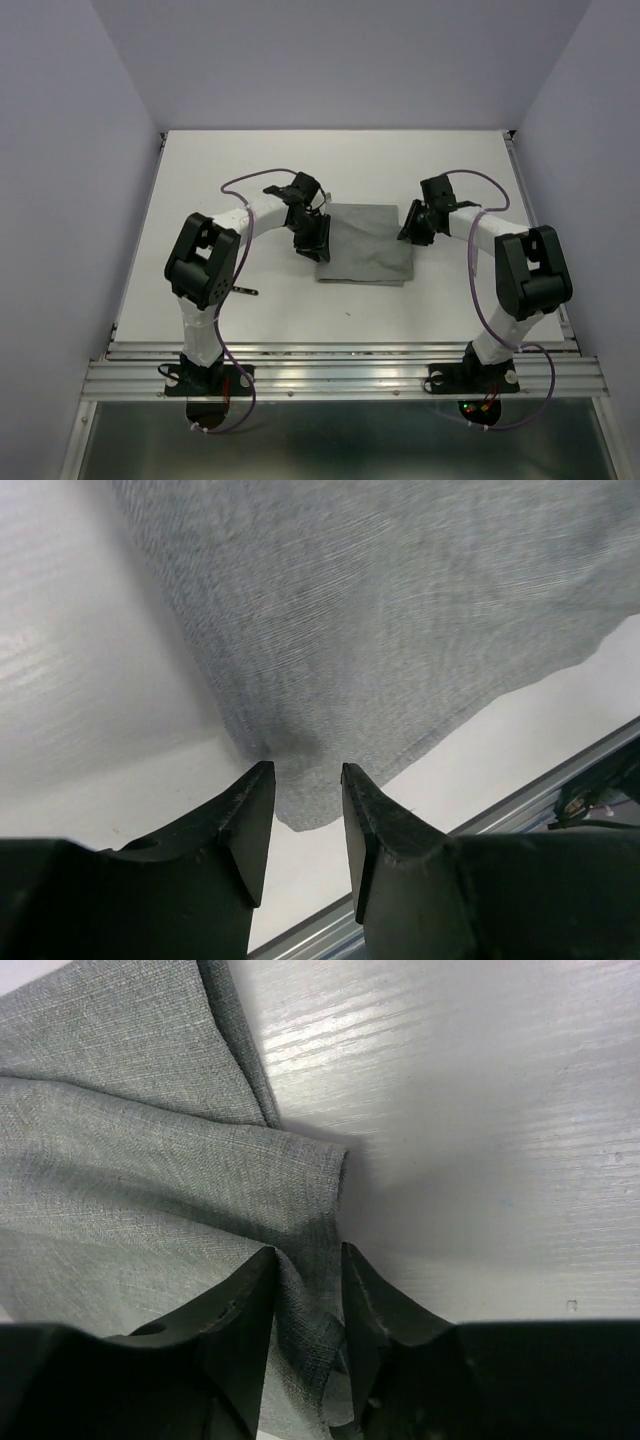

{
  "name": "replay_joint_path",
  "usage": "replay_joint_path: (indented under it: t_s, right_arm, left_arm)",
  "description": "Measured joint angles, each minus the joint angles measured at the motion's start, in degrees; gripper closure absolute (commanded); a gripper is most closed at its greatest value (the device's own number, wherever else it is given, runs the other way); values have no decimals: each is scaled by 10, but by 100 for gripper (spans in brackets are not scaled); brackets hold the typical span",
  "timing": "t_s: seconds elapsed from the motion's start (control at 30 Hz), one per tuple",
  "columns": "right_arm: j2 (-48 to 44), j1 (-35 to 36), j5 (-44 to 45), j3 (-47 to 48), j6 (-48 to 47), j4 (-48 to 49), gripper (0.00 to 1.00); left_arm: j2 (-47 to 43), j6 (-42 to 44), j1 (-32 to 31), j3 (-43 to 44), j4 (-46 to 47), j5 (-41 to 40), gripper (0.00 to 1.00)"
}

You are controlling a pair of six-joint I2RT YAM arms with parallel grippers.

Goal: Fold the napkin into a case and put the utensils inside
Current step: Fold the rectangle-folded napkin at the center of the board, then smooth out the square-folded napkin at the center of the board.

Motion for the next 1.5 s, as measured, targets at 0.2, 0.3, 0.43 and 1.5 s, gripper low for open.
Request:
replay_joint_path:
  t_s: [0.2, 0.3, 0.43, 1.5]
  right_arm:
    - [0, 0, -2, 1, -2, 7, 70]
    - [0, 0, -6, 1, -2, 12, 50]
    - [0, 0, -4, 5, -5, 12, 44]
    - [75, 0, -73, 114, -317, -41, 51]
  left_arm:
    - [-6, 7, -3, 39, 3, 17, 56]
    - [-3, 9, -9, 32, 5, 28, 56]
    - [10, 11, -16, 10, 11, 35, 56]
    - [50, 31, -23, 56, -32, -155, 58]
